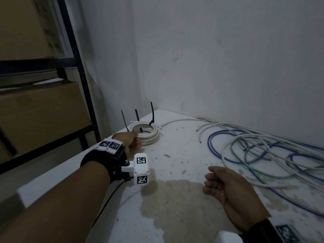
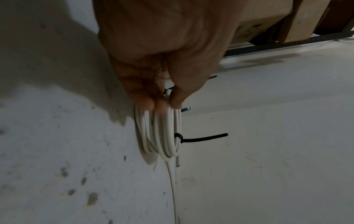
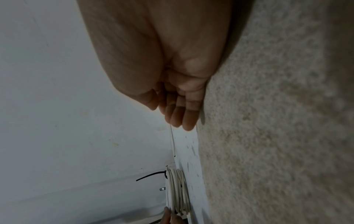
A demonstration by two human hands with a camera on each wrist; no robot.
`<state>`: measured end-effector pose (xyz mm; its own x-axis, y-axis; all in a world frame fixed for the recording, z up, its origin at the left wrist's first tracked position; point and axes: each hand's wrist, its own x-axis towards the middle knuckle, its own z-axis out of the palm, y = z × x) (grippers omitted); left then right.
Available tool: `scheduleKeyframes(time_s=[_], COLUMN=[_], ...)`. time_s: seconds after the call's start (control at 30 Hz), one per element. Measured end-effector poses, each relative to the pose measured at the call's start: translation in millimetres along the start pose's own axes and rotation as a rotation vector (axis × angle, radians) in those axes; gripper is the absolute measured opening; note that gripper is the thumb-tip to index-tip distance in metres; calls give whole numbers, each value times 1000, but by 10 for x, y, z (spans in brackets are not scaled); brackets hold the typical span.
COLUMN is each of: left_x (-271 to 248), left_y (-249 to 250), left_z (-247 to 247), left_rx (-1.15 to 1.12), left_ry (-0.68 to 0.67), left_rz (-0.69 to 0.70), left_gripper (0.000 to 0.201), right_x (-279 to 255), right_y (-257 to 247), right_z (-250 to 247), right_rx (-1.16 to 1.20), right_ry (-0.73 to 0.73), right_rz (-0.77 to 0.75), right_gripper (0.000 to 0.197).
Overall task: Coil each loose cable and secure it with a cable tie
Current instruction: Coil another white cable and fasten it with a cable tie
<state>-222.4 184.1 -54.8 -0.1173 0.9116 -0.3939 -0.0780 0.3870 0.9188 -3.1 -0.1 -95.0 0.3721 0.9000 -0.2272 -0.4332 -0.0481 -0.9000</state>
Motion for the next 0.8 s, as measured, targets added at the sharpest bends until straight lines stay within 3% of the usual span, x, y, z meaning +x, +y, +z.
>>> scheduleKeyframes(time_s=[0.1,0.23,0.43,0.53,0.63,0.73,0.8], left_x=[-39,-267,-1020,-1438,-1734,-1851,-1814], left_y=[-33,-40,-213,-445,-692,-823,-854], left_z=[-62,-8,624,1037,1417,1708,1857], left_rx=[56,-125,-267,-239,-135,187,478], left_ry=[67,65,-266,-381,-497,-633,-656], left_rz=[40,124,115,79,97,215,370], left_gripper=[34,26,28,22,13,8,17], right_x=[-7,-28,-113,-241,-425,-590,-666], right_y=[-4,-28,-413,-716,-975,-1136,-1165], right_z=[-6,3,-176,-474,-891,-1321,-1571], right_rx=[13,46,56,-203,-680,-1082,-1235], right_ry=[8,18,83,174,268,324,331], right_rz=[6,21,-145,-282,-416,-404,-329], right_gripper=[14,13,12,17,25,33,37])
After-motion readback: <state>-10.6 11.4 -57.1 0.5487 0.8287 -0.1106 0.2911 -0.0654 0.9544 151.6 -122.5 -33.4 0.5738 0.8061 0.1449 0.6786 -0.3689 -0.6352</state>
